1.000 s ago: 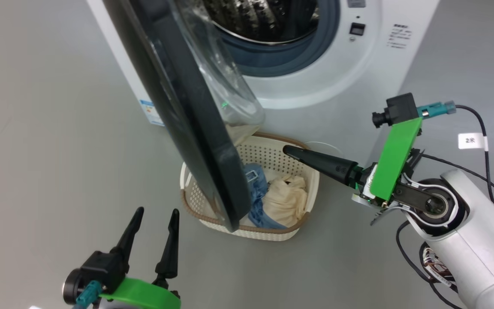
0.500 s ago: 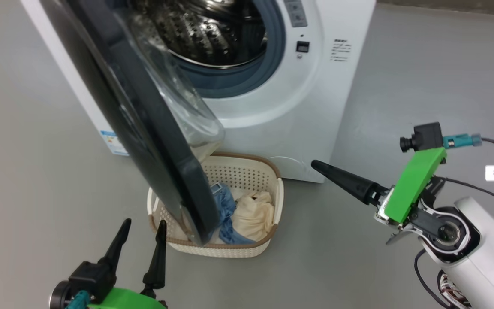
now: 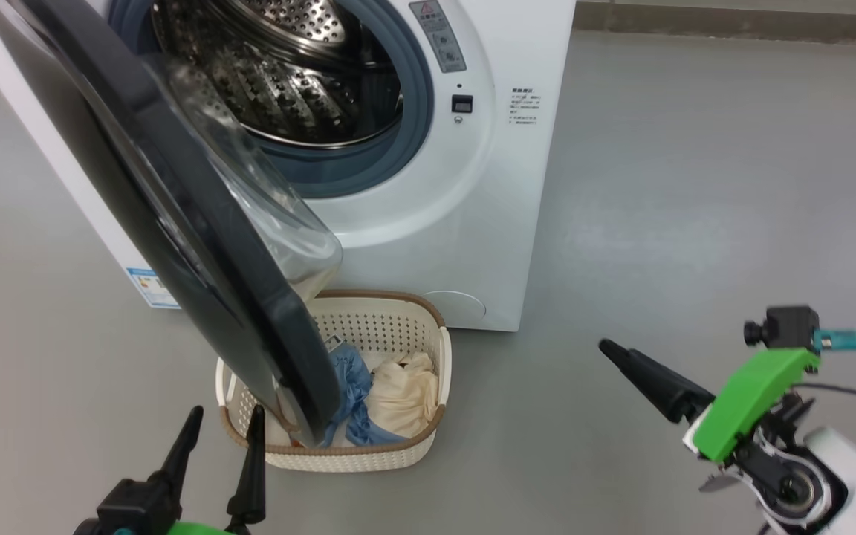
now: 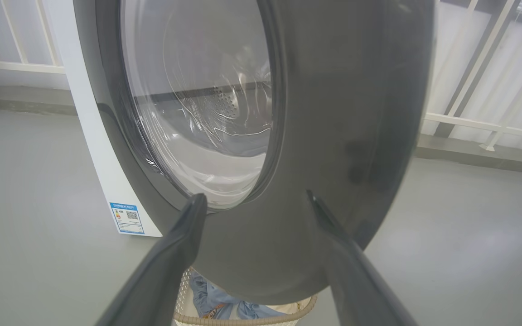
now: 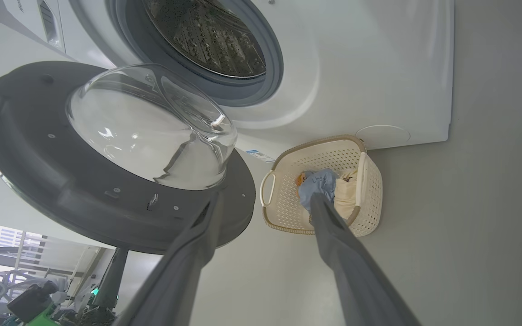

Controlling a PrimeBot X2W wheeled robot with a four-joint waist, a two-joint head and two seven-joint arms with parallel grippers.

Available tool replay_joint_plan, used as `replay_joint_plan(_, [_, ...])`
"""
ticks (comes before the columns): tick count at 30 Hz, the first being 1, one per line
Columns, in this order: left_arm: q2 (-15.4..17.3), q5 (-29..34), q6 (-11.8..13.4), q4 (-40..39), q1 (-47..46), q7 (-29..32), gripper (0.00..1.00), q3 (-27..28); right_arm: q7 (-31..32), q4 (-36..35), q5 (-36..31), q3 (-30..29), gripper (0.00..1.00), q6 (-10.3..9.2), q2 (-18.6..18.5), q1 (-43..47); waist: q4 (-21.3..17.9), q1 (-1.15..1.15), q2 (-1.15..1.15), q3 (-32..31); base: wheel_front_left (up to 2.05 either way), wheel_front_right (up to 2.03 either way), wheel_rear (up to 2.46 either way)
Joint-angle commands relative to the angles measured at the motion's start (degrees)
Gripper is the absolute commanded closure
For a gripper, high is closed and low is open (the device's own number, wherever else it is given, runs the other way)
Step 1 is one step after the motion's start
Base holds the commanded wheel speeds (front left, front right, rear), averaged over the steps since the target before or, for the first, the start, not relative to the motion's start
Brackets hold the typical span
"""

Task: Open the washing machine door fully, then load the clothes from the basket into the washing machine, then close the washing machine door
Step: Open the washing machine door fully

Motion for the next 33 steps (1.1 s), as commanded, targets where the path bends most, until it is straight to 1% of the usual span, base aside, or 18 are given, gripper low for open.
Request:
replay_joint_plan(1, [0.84, 0.61, -0.19, -1.77, -0.02, -0.38, 0.00, 2.16, -1.62, -0.96, -0.40, 0.63, 0.00, 0.35, -1.35, 0.90, -0.29, 0.00, 0.00, -0.35, 0.00, 0.00, 0.00])
replay_joint_plan(7, [0.63, 0.85, -0.19, -1.98, 0.88, -0.38, 0.00, 3.08, -10.08, 0.80, -2.03, 3.08, 0.00, 0.35, -3.12, 3.38, -0.82, 0.00, 0.00, -0.82, 0.00, 0.00, 0.00])
replay_joint_plan(15, [0.70, 1.37, -0.20, -2.07, 1.38, -0.38, 0.00, 3.27, -21.32, 3.22, -5.59, 8.36, 0.00, 0.35, -5.11, 4.21, -1.49, 0.00, 0.00, -1.22, 0.00, 0.00, 0.00])
replay_joint_plan(18, [0.77, 1.44, -0.20, -2.11, 1.40, -0.38, 0.00, 3.14, -24.05, 4.41, -7.00, 10.16, 0.00, 0.35, -5.60, 4.03, -1.60, 0.00, 0.00, -1.25, 0.00, 0.00, 0.00])
replay_joint_plan(22, [0.84, 1.49, -0.20, -2.15, 1.36, -0.38, 0.00, 3.07, -25.75, 5.69, -9.90, 10.64, 0.00, 0.35, -5.65, 3.88, -1.65, 0.00, 0.00, -1.28, 0.00, 0.00, 0.00])
replay_joint_plan(25, [0.84, 1.51, -0.20, -2.21, 1.40, -0.38, 0.00, 3.15, -25.91, 6.27, -14.59, 7.74, 0.00, 0.35, -4.85, 4.41, -1.72, 0.00, 0.00, -1.29, 0.00, 0.00, 0.00])
replay_joint_plan(27, [0.82, 1.52, -0.20, -2.22, 1.40, -0.38, 0.00, 3.11, -25.93, 6.45, -19.32, 5.80, 0.00, 0.35, -4.23, 5.50, -1.70, 0.00, 0.00, -1.28, 0.00, 0.00, 0.00])
replay_joint_plan(30, [0.81, 1.54, -0.20, -2.21, 1.34, -0.38, 0.00, 3.05, -25.94, 6.75, -24.20, 2.83, 0.00, 0.35, -2.60, 7.43, -1.64, 0.00, 0.00, -1.25, 0.00, 0.00, 0.00])
replay_joint_plan(33, [0.78, 1.55, -0.20, -2.23, 1.26, -0.38, 0.00, 3.09, -25.94, 6.13, -28.21, -1.92, 0.00, 0.35, -0.80, 9.09, -1.55, 0.00, 0.00, -1.24, 0.00, 0.00, 0.00])
